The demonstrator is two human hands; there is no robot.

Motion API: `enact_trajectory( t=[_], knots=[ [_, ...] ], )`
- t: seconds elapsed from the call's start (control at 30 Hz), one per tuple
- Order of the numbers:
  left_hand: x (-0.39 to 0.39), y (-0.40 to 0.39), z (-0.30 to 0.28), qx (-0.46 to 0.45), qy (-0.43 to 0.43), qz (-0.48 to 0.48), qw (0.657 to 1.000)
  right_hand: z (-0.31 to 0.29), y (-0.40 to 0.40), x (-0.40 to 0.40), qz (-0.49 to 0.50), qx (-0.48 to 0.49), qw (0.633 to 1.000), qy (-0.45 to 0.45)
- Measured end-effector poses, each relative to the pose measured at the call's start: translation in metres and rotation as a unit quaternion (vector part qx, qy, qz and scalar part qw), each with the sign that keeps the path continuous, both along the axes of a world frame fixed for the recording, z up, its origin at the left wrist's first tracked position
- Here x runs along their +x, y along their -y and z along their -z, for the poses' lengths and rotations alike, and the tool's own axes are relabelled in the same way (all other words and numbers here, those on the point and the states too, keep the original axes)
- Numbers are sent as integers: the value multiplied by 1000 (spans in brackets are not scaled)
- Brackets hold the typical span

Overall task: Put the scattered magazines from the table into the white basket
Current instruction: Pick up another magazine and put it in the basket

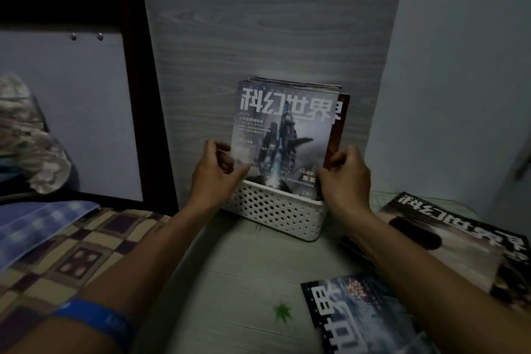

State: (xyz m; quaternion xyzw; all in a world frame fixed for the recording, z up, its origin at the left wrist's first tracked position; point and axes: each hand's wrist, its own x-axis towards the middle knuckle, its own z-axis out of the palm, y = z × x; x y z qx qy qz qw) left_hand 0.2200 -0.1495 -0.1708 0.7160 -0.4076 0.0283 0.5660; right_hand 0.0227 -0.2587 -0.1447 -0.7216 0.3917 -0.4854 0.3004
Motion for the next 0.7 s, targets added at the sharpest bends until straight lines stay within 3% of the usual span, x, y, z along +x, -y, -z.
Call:
enact_trajectory(
  t=[0.1, 0.17, 0.23, 0.3, 0.5, 0.7],
  knots=[
    [-3, -16, -2, 151, 87, 113, 978, 9, -19, -17, -110, -107, 984, -90],
    [-8, -19, -1, 241, 188, 86, 948, 21, -32, -29, -143, -198, 944, -224],
    [-18, -18, -2, 244, 239, 47, 939, 27, -38, -34, -107, -285, 895, -325],
    [-25, -13, -3, 248, 269, 42, 930, 21, -41, -33, -86, -315, 876, -355],
    [-23, 7, -17, 418, 304, 28, 855, 2, -34, -17, -91, -222, 851, -467],
    [-11, 16, -30, 482, 260, 91, 832, -7, -23, -2, -111, -142, 823, -539]
  ],
)
